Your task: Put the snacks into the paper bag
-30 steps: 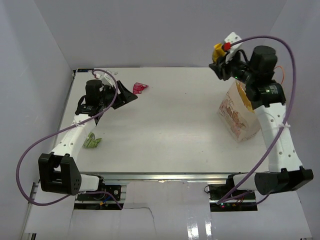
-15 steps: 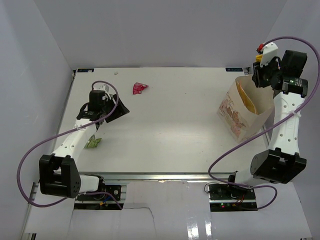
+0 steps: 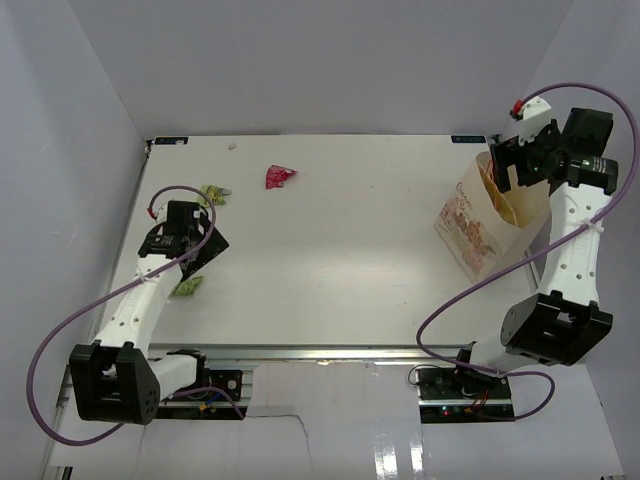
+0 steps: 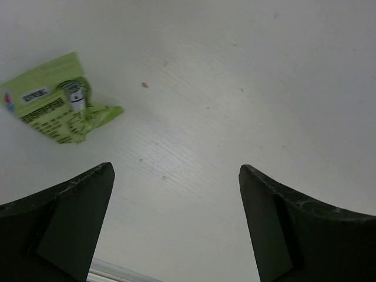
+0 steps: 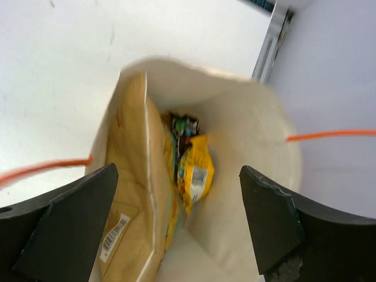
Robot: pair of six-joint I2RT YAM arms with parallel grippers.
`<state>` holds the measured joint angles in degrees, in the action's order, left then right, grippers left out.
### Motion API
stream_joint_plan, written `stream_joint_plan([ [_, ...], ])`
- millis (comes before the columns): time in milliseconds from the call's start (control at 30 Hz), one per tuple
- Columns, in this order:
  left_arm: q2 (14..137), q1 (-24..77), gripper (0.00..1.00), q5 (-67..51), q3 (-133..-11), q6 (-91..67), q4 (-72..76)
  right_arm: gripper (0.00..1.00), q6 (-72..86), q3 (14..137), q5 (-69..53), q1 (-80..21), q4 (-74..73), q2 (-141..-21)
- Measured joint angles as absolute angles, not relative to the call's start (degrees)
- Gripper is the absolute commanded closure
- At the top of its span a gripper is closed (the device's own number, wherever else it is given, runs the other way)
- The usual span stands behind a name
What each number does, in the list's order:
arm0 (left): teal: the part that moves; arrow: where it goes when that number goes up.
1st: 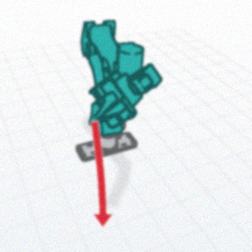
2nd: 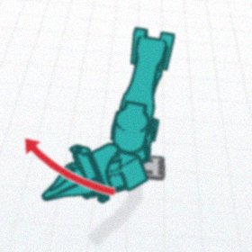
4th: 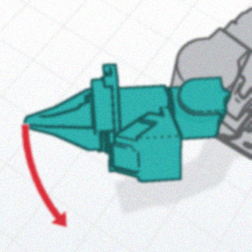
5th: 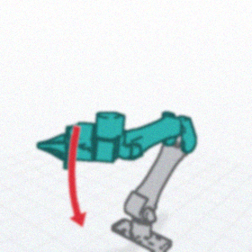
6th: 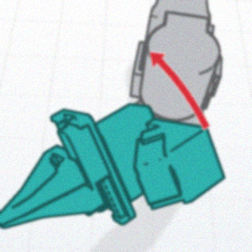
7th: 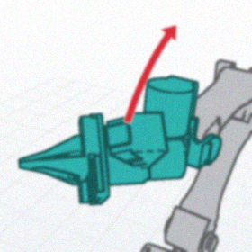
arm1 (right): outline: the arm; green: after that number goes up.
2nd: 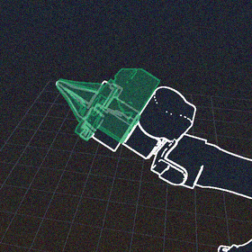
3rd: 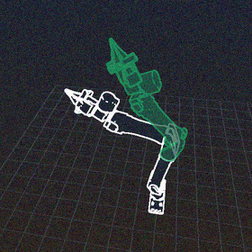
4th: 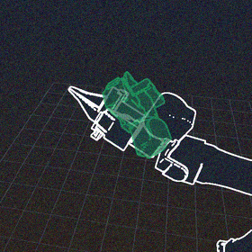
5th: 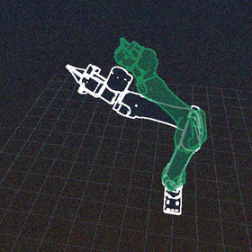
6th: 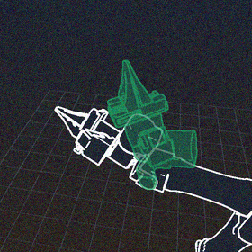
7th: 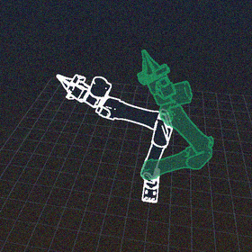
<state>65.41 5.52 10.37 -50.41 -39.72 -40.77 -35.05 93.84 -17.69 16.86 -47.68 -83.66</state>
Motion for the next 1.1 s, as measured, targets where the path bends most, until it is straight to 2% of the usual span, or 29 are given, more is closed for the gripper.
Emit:
stream_joint_plan([
  [133,67.0,2.2,0.02,14.9,-51.0,-38.7,-45.5,0.06,-34.4,100.6,-24.8,16.9,-47.8,-83.6],
  [200,69.4,0.3,0.05,16.8,-52.2,-37.4,-46.9,0.06,-34.0,102.4,-29.2,16.9,-46.7,-83.2],
  [300,75.2,-2.1,0.12,18.9,-54.7,-36.3,-48.4,0.06,-33.1,102.8,-35.8,16.8,-45.8,-82.2],
  [500,86.0,-3.1,0.14,20.4,-56.7,-36.5,-49.7,0.06,-31.9,100.6,-44.1,16.5,-45.3,-82.1],
  [633,91.1,-3.2,0.40,20.3,-57.2,-36.8,-50.2,0.06,-31.9,100.3,-47.4,16.0,-45.4,-82.2],
  [700,92.7,-3.2,0.42,20.4,-57.3,-36.9,-50.2,0.06,-32.0,100.3,-49.0,15.6,-45.4,-82.2],
  [733,93.0,-3.2,0.51,20.6,-57.3,-36.8,-50.3,0.06,-32.1,100.3,-50.0,15.4,-45.4,-82.2],
  [833,93.0,-3.2,0.62,21.3,-57.5,-36.9,-50.5,0.07,-32.2,100.8,-53.5,14.9,-45.4,-82.2],
  [867,93.0,-3.2,0.70,21.4,-57.5,-36.9,-50.5,0.08,-32.1,101.1,-54.7,14.4,-45.4,-82.2],
  [933,92.6,-3.2,0.79,21.6,-57.5,-36.9,-50.2,0.08,-32.1,102.2,-57.4,13.6,-45.2,-82.2],
  [967,92.1,-3.2,0.88,21.5,-57.5,-36.8,-50.1,0.08,-32.1,102.9,-58.7,12.8,-45.1,-82.2],
  [1100,89.2,-3.3,1.00,18.0,-57.3,-35.1,-47.6,0.09,-31.9,104.8,-61.9,6.9,-44.0,-81.8],
])
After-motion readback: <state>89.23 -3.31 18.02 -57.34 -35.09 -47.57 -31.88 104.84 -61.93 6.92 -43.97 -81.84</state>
